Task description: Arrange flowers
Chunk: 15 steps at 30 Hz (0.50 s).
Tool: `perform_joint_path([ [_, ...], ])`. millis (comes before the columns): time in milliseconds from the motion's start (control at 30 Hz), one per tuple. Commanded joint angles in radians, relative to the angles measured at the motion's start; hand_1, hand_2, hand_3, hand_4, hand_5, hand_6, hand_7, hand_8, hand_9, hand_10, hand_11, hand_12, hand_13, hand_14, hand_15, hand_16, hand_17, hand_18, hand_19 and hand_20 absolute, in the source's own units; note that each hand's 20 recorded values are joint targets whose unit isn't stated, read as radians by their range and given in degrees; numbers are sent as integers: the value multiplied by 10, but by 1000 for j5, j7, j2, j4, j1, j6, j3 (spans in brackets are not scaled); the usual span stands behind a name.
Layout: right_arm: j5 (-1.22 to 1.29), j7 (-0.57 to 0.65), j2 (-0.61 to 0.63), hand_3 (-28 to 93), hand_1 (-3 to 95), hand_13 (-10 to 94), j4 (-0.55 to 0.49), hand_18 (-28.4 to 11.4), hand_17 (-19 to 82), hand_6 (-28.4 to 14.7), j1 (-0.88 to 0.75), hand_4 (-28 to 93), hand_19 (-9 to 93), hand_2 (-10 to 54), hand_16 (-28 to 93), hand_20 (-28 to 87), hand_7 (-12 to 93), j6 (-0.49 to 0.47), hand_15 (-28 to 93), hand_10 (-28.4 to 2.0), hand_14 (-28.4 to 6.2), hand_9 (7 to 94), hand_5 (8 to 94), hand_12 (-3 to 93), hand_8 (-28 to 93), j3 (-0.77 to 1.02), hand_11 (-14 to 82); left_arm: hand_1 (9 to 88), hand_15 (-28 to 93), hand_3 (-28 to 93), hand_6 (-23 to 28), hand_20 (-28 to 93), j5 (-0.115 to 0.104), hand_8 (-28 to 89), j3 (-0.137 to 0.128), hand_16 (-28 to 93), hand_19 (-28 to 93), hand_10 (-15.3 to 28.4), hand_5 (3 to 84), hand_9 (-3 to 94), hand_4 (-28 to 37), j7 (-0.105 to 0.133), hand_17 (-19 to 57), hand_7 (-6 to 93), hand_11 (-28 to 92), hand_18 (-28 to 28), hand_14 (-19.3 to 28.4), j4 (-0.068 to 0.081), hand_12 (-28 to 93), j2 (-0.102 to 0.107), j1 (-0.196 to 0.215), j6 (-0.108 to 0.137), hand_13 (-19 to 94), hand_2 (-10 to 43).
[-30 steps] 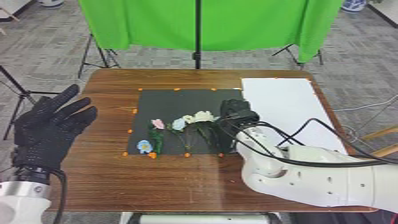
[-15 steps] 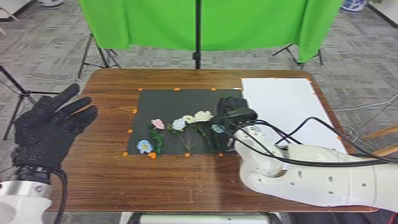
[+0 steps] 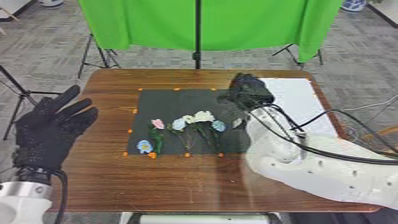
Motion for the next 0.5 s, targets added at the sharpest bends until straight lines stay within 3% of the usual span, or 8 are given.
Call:
perform_joint_path([
  [33, 250, -188, 137, 763, 263, 714, -119, -237, 254, -33, -358, -248, 742, -14, 146, 87, 156, 31, 574, -158, -116, 735, 599, 149, -117, 470, 235, 218, 602, 773, 106, 148, -7, -99, 12, -128, 658, 214, 373, 335, -262, 70, -60, 151, 293, 268, 284, 11, 110, -3, 68, 10, 260, 84],
  [67, 278, -204, 146, 770, 251, 681, -134, -243, 215, -32, -400, -249, 715, -6, 137, 80, 155, 52, 568, -160, -124, 705, 578, 147, -117, 518, 232, 216, 597, 773, 101, 148, -9, -99, 16, -129, 657, 210, 370, 331, -264, 72, -60, 149, 284, 268, 284, 17, 107, -3, 61, 9, 258, 83],
  [100, 331, -246, 146, 773, 247, 666, -145, -249, 201, -32, -452, -249, 704, -3, 133, 78, 154, 65, 565, -162, -129, 692, 570, 146, -118, 583, 228, 214, 591, 774, 96, 147, -14, -99, 19, -129, 652, 207, 368, 326, -266, 94, -61, 148, 274, 268, 284, 19, 105, 0, 70, 8, 255, 82],
  [333, 650, -466, 143, 784, 225, 581, -195, -253, 146, -29, -706, -255, 621, 11, 107, 68, 153, 167, 529, -170, -152, 618, 535, 137, -120, 884, 206, 199, 523, 775, 59, 140, -21, -97, 41, -102, 612, 185, 354, 301, -280, 164, -74, 131, 229, 268, 272, 55, 116, 6, 73, -16, 225, 72],
  [500, 816, -611, 141, 786, 219, 538, -204, -252, 124, -26, -822, -257, 599, 15, 99, 69, 153, 224, 511, -174, -162, 594, 519, 135, -120, 1010, 199, 188, 461, 774, 35, 143, -10, -97, 45, -75, 577, 171, 333, 281, -282, 185, -87, 129, 212, 264, 249, 71, 127, 6, 67, -29, 205, 63],
])
